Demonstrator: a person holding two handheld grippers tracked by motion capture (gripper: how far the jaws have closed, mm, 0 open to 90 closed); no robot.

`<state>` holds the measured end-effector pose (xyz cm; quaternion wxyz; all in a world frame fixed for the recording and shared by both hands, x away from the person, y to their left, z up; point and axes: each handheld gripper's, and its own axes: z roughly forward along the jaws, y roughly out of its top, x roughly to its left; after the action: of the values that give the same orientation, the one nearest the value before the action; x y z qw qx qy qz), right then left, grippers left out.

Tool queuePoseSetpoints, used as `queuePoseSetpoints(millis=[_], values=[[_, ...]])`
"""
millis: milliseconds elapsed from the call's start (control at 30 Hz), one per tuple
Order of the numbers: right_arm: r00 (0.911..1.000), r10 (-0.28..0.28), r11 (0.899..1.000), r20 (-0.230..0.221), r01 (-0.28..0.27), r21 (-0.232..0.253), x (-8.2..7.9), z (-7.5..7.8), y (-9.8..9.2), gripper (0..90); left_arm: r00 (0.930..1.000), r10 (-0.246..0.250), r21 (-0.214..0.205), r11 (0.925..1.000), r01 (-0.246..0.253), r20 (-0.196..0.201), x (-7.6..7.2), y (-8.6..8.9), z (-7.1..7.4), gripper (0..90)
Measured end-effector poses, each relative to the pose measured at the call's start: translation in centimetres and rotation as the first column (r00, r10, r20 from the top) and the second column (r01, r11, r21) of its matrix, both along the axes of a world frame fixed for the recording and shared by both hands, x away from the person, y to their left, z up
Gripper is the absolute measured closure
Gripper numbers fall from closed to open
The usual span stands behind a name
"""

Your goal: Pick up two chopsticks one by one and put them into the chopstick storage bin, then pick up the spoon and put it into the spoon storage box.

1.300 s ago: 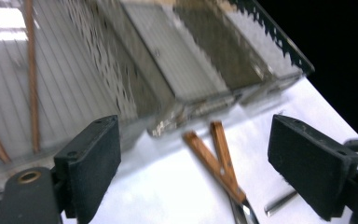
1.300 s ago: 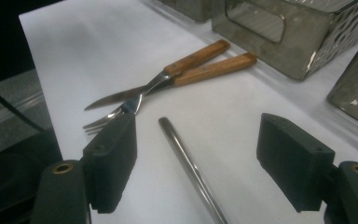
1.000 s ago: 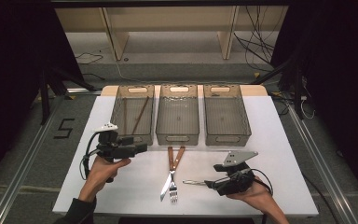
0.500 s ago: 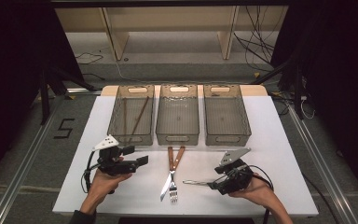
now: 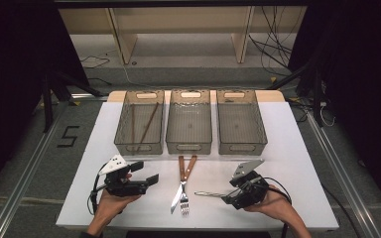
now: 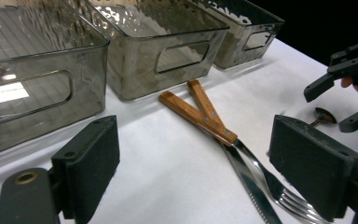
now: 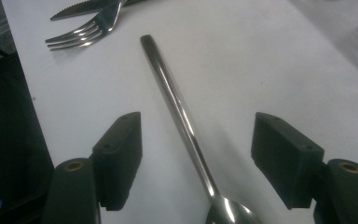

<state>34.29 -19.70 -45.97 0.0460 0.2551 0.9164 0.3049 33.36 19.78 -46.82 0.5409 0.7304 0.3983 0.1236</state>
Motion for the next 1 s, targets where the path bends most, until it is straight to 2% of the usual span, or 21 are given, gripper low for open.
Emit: queuePoseSetpoints(millis=[300, 467, 633, 1000], values=[[0.9999, 0.013, 0.999, -0.006, -0.013, -0.036, 0.0, -0.4, 0.3, 32.9, 0.9999, 0.010, 0.013, 0.9999, -0.010, 0.008, -0.6, -0.1, -0.4, 15.8], [0.9998, 0.017, 0.999, -0.011, -0.017, -0.046, 0.0, -0.5, 0.2, 36.2, 0.9999, -0.002, 0.019, 0.9998, 0.002, 0.014, -0.8, -0.3, -0.4, 15.8], [0.9996, 0.021, 0.998, -0.018, -0.022, -0.061, 0.0, -0.7, 0.0, 39.5, 0.9998, -0.001, 0.007, 1.0000, 0.001, 0.018, -1.2, -0.6, -0.5, 15.8], [0.9970, 0.063, 0.993, -0.045, -0.067, -0.100, 0.5, -0.7, 0.4, 51.3, 0.9993, -0.026, 0.021, 0.9995, 0.025, 0.025, -1.8, -1.1, -0.8, 15.8]])
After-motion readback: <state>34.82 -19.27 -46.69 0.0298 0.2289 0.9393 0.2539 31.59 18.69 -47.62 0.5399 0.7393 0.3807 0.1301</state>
